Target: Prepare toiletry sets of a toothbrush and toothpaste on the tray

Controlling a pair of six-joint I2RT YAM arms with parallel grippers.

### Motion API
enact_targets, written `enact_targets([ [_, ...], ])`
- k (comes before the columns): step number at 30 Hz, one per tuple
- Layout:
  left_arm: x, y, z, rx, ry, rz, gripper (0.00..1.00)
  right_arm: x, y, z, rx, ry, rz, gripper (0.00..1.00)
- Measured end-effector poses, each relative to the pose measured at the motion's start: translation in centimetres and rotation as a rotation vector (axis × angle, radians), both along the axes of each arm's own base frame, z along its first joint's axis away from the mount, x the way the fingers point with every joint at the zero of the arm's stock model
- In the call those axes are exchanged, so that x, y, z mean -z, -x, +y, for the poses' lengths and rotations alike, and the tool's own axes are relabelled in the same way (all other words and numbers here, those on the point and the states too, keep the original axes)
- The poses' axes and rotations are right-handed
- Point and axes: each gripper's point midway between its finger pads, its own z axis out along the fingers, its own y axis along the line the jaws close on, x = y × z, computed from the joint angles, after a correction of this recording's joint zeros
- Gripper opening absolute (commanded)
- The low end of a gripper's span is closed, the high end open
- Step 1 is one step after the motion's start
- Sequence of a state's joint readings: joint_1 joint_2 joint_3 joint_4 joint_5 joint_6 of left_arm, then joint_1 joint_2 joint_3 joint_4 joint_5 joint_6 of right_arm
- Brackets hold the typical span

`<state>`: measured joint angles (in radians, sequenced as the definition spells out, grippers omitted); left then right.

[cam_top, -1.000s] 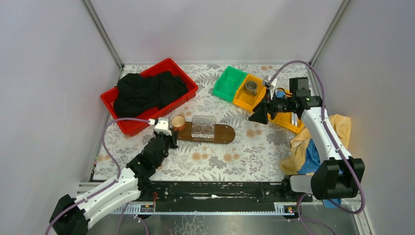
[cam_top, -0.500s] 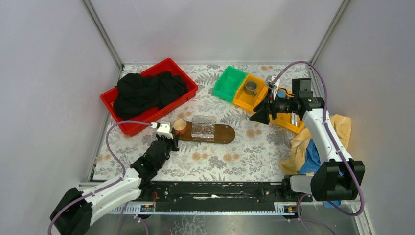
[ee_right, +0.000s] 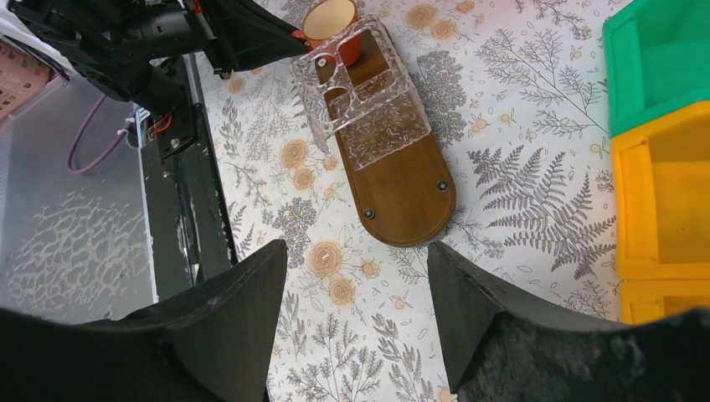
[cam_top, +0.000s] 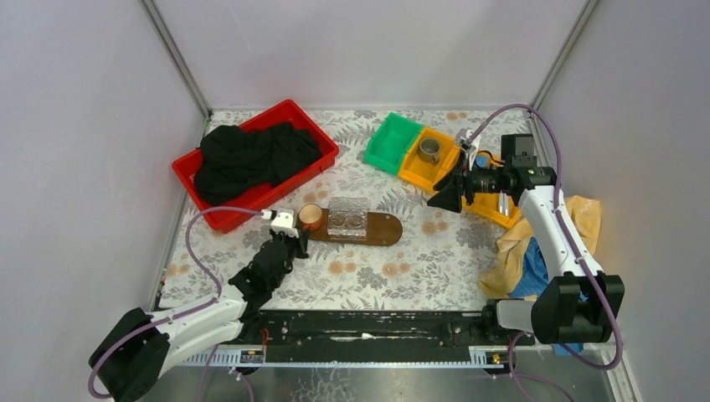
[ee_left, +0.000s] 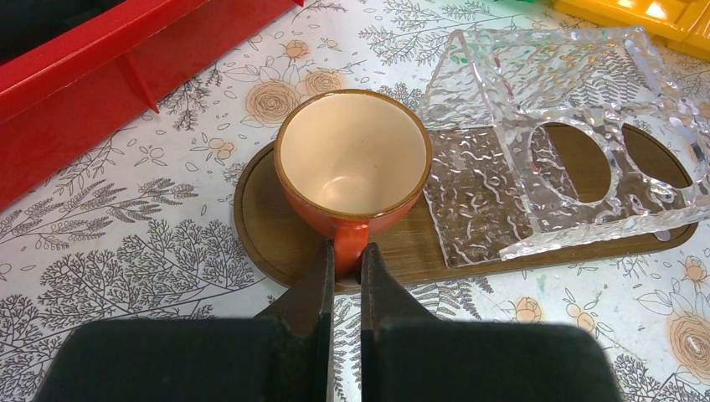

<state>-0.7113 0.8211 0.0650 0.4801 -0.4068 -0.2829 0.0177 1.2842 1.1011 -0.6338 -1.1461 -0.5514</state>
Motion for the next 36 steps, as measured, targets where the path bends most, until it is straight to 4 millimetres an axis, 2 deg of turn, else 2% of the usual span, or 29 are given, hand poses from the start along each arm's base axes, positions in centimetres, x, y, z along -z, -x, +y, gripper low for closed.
enact_targets([
  [19, 0.7, -0.1, 0.0, 0.0, -0.017, 0.018, 0.14, 0.0, 0.0, -0.1, 0.003, -0.004, 0.003, 0.7],
  [21, 0.7, -0.1, -0.1, 0.0, -0.017, 0.017, 0.19, -0.1, 0.0, -0.2, 0.004, -0.006, 0.003, 0.69],
  [27, 0.4, 0.0, -0.2, 0.007, -0.01, 0.009, 0.43, -0.1, 0.0, -0.2, 0.005, -0.008, 0.003, 0.7],
  [31, -0.4, -0.1, -0.2, 0.007, 0.013, -0.009, 0.51, -0.2, 0.0, -0.2, 0.001, -0.015, 0.003, 0.7],
  [36, -1.3, 0.1, -0.5, 0.014, 0.043, -0.007, 0.65, -0.2, 0.0, -0.2, 0.0, -0.015, 0.003, 0.7],
])
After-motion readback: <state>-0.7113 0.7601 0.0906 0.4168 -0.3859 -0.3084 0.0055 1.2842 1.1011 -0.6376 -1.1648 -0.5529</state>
